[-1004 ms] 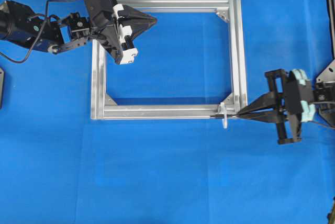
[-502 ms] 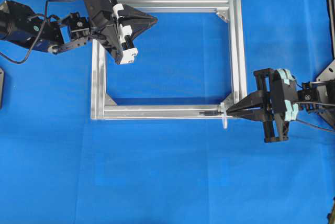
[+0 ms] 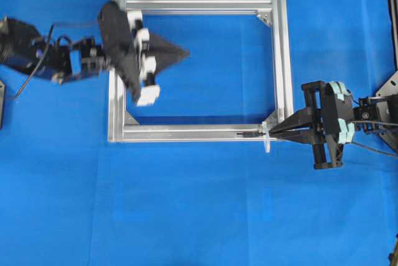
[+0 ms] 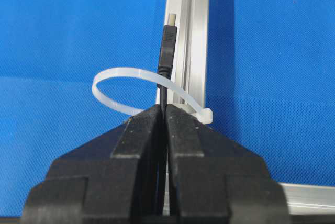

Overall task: Insert the wire through the string loop located on the right side.
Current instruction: 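Move the left gripper across the frame toward the plug past the loop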

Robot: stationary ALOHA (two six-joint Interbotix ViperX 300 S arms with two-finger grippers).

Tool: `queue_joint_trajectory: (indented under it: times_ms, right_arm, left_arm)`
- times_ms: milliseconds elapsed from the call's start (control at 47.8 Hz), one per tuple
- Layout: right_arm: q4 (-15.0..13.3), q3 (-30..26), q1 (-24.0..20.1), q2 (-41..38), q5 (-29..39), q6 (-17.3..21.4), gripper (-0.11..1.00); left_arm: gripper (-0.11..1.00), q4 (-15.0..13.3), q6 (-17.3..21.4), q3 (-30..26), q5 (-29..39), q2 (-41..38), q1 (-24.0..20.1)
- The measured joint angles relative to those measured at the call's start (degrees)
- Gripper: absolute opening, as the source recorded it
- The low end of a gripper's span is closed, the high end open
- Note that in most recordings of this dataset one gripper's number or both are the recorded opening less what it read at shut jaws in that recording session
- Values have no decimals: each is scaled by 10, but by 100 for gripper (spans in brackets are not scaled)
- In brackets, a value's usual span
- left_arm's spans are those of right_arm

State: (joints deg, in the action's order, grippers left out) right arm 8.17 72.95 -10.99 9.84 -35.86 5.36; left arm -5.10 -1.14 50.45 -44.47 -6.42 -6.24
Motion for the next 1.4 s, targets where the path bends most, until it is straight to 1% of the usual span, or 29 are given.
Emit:
queue_joint_trajectory:
  times_ms: [230, 314, 397, 586, 753, 899, 1004, 1255, 1401]
  right_arm:
    - [0, 0, 0, 0, 0, 0, -4]
    - [1, 0, 0, 0, 0, 0, -4]
    - [1, 0, 0, 0, 0, 0, -4]
    - [0, 0, 0, 0, 0, 0, -4]
    - [1, 0, 0, 0, 0, 0, -4]
    - [0, 0, 0, 0, 0, 0, -4]
    - [0, 0, 0, 0, 0, 0, -4]
    - [0, 0, 0, 0, 0, 0, -4]
    - [1, 0, 0, 0, 0, 0, -4]
  left_arm:
    - [0, 0, -24, 21, 1, 27, 98]
    - [0, 0, -32, 24, 0, 32, 120]
    - [0, 0, -31, 24, 1, 33, 134]
    - [0, 0, -30, 23, 3, 33, 133]
    - [0, 1, -28, -4, 8, 25, 131]
    - [0, 0, -24, -53, 33, -6, 125]
    - [0, 1, -25, -101, 58, -37, 115]
    - [0, 1, -20, -218, 142, -103, 103]
    - [0, 1, -20, -247, 168, -113, 103]
